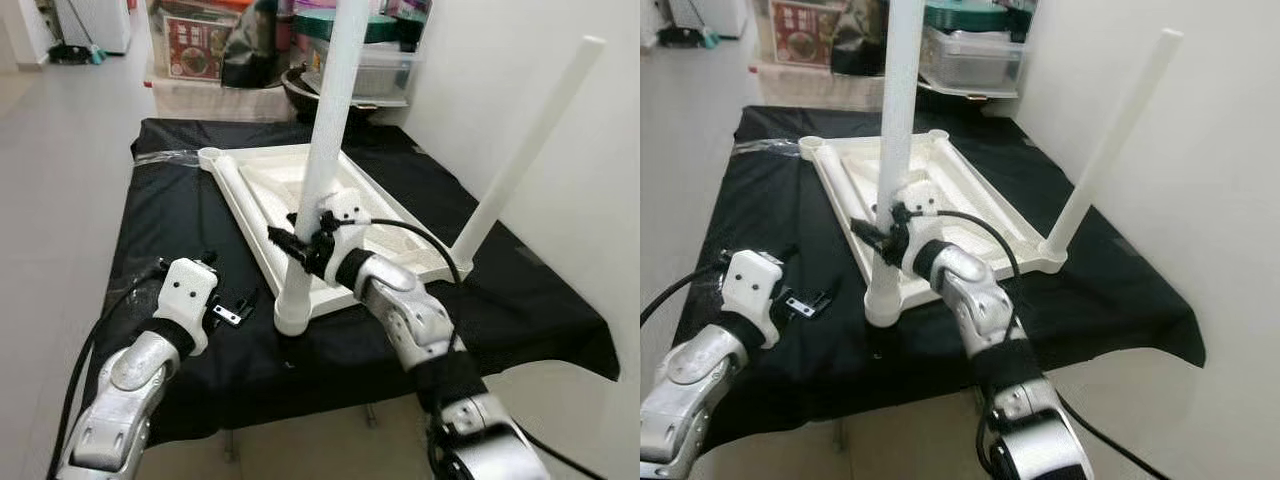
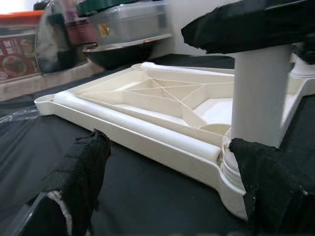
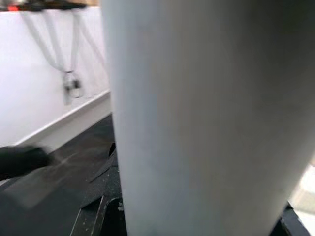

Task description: Building children table

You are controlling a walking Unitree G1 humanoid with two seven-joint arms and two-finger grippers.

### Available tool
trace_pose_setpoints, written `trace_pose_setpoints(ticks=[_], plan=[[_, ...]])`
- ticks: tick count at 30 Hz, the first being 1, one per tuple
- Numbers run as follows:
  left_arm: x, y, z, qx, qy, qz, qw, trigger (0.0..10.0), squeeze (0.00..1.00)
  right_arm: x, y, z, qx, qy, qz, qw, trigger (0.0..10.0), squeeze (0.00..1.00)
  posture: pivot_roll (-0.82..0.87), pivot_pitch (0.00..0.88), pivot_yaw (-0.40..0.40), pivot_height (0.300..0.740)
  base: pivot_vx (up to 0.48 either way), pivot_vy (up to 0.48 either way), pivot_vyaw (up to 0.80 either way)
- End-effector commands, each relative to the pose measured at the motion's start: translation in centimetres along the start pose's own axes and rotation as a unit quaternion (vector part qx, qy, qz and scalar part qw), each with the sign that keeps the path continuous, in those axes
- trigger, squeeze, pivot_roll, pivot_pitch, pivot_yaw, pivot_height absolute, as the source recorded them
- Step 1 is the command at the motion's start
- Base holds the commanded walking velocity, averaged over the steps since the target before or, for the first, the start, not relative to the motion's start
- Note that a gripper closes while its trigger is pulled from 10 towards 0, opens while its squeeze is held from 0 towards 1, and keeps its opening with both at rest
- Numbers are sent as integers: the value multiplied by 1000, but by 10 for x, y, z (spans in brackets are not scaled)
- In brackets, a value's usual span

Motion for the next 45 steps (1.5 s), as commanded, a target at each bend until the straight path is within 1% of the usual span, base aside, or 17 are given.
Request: trace_pose_setpoints(ticks=[1, 7, 8, 10, 11, 13, 14, 16, 17, 18, 19, 26, 33, 34, 35, 39, 45], plan=[[-1, 4, 2, -1, -2, 0, 1000, 10000, 0, -55, 28, 63, -253, -22, -143, 957, 0, 0, 155, 0, -193, 740, 0, 0, 0], [-1, 4, 3, -2, -1, -2, 1000, 10000, 0, -73, 59, 64, -363, -28, -182, 913, 0, 0, 148, 0, -179, 740, 0, 0, 0], [-2, 4, 3, -4, -2, -3, 1000, 10000, 0, -73, 55, 56, -337, -32, -189, 922, 6980, 0, 136, 0, -167, 740, 0, 0, 0], [-2, 3, 3, -6, -2, -4, 1000, 10000, 0, -74, 51, 50, -319, -37, -194, 927, 6980, 0, 136, 0, -167, 740, 0, 0, 0], [-2, 2, 3, -8, -3, -4, 1000, 10000, 0, -72, 46, 44, -302, -49, -183, 934, 10000, 0, 136, 0, -167, 740, 0, 0, 0], [-2, 2, 4, -9, -3, -4, 1000, 10000, 0, -69, 43, 41, -294, -58, -173, 938, 10000, 0, 136, 0, -167, 740, 0, 0, 0], [-1, 0, 4, -11, -2, -3, 1000, 10000, 0, -56, 35, 35, -256, -73, -126, 956, 10000, 1000, 129, 0, -162, 740, 0, 0, 0], [-1, -1, 5, -12, -2, -2, 1000, 10000, 0, -44, 28, 28, -218, -89, -89, 968, 10000, 1000, 129, 0, -162, 740, 0, 0, 0], [0, -2, 5, -12, -2, -1, 1000, 10000, 0, -28, 23, 20, -166, -100, -48, 980, 10000, 486, 131, 0, -165, 740, 0, 0, 0], [0, -2, 5, -12, -2, -1, 1000, 10000, 0, -28, 23, 20, -166, -100, -48, 980, 10000, 486, 131, 0, -165, 740, 0, 0, 0], [0, -1, 5, -12, -2, -1, 1000, 10000, 0, -15, 20, 13, -122, -103, -16, 987, 10000, 0, 133, 0, -167, 740, 0, 0, 0], [-2, 2, 2, -5, -3, -3, 1000, 10000, 0, 26, 37, -46, 184, -19, 109, 977, 10000, 0, 143, 0, -181, 740, 0, 0, 0], [-1, 3, 2, -3, -4, -1, 1000, 10000, 0, 7, 23, -57, 209, 3, 83, 974, 10000, 0, 170, 0, -200, 740, 0, 0, 0], [0, 4, 1, 0, -6, -1, 1000, 10000, 0, -1, 13, -50, 170, 13, 59, 984, 2000, 0, 177, 0, -202, 740, 0, 0, 0], [0, 5, -1, 2, -7, -1, 1000, 10000, 0, -9, 5, -39, 116, 15, 26, 993, 0, 0, 178, 0, -201, 740, 0, 0, 0], [-1, 8, -2, 5, -9, -3, 1000, 10000, 0, -27, -2, 0, -50, 0, -53, 997, 0, 0, 181, 0, -201, 740, 0, 0, 0], [-1, 9, -2, 5, -10, -5, 1000, 10000, 0, -70, 47, 76, -347, -23, -178, 920, 0, 0, 177, 0, -194, 740, 0, 0, 0]])
Point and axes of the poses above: a point about 5 cm out from each wrist's last joint towards the gripper, its own y axis pointing back from the gripper into the wrist, its own x axis along the axis of the wrist's last joint, z = x × y, the point moved 3 cm from there along -y, pointing out of the wrist towards the gripper, and after that the axes turned 11 degrees about y, right-handed, at the moved point
